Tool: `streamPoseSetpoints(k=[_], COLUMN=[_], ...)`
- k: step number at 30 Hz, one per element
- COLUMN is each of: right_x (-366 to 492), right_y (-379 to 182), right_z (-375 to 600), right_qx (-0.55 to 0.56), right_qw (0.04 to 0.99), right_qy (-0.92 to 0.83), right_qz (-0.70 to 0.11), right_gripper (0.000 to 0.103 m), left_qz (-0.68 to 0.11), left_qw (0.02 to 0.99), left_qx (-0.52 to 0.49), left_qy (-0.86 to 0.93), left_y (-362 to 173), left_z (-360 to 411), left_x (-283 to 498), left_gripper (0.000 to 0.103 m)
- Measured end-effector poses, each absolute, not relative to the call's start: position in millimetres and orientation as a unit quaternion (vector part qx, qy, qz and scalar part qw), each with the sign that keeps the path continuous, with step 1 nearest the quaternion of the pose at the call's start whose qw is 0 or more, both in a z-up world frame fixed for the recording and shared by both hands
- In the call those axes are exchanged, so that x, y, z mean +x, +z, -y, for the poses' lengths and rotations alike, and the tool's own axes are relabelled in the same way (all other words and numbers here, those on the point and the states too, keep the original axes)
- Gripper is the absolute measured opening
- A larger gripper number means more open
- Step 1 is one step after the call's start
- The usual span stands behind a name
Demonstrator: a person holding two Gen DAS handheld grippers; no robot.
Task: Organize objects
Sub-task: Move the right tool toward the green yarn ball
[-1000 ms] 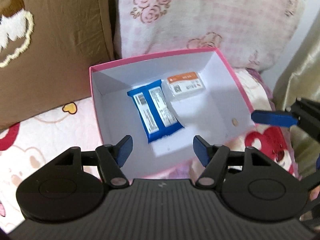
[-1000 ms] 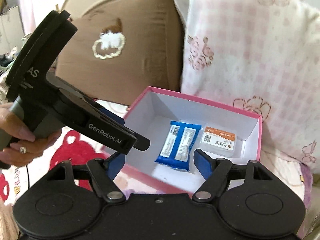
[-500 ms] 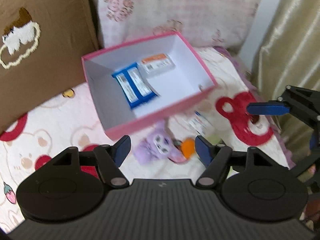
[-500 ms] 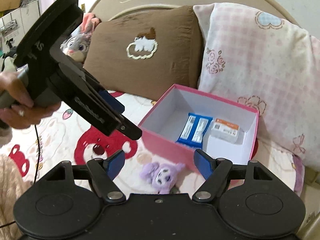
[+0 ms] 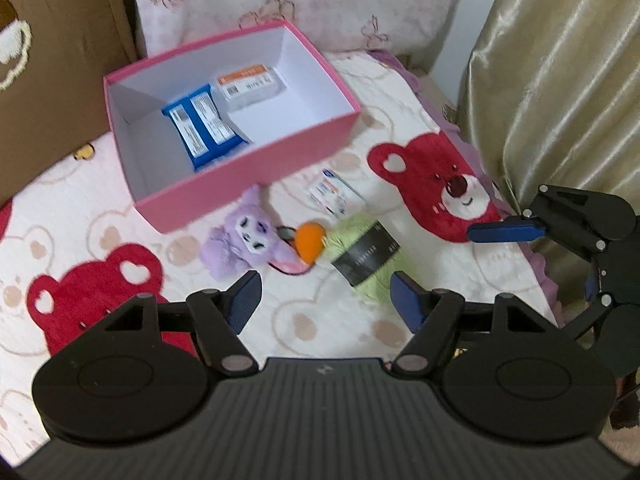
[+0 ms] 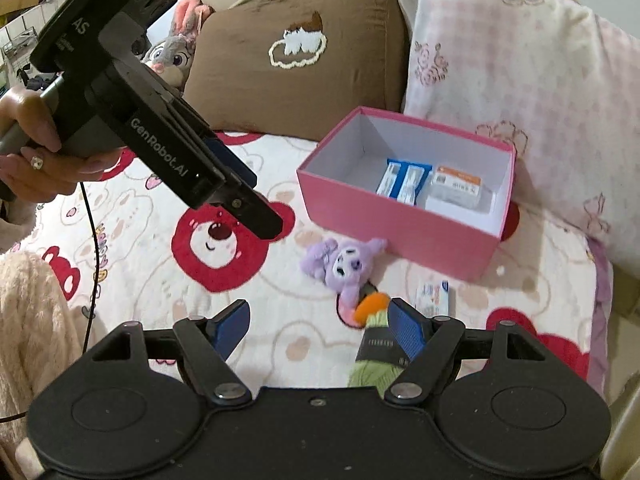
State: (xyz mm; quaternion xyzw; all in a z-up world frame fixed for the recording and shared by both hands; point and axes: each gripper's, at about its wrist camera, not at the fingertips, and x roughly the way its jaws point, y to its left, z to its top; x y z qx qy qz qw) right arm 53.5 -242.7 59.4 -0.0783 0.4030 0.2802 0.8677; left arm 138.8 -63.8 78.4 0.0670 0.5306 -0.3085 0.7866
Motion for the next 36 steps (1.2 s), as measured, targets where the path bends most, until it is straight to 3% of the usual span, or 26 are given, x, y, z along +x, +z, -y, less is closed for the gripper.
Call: streamPoseSetpoints(k=[18,22,30,36], right_x=[39,41,48,53], right_y=[15,4,-35,-64], right_z=[251,244,242,245], right_qx=[-0.104,-0.113,-0.119,-0.146], right_qw=[0.877,0.873,0.866,0.881], right_qy=[0.243,0.247,0.237,0.218], right_qz=[-0.401,-0.404,-0.425,-0.395], right_gripper=[0.08,0.085,0.086,0.086], left_qz=[-0.549,-0.552,-0.527,-0.49], left_qw=[0.777,0.783,0.807,0.827], left_qx=[0.016,0.003,-0.056,-0.099], left_qy=[-0.308,-0.286,-0.259,-0.257], left_y=[19,3,-30,-63], left_z=[65,62,58,57], left_x=[115,116,117,115], left_gripper=[0.071,0.075,0.08,0.08])
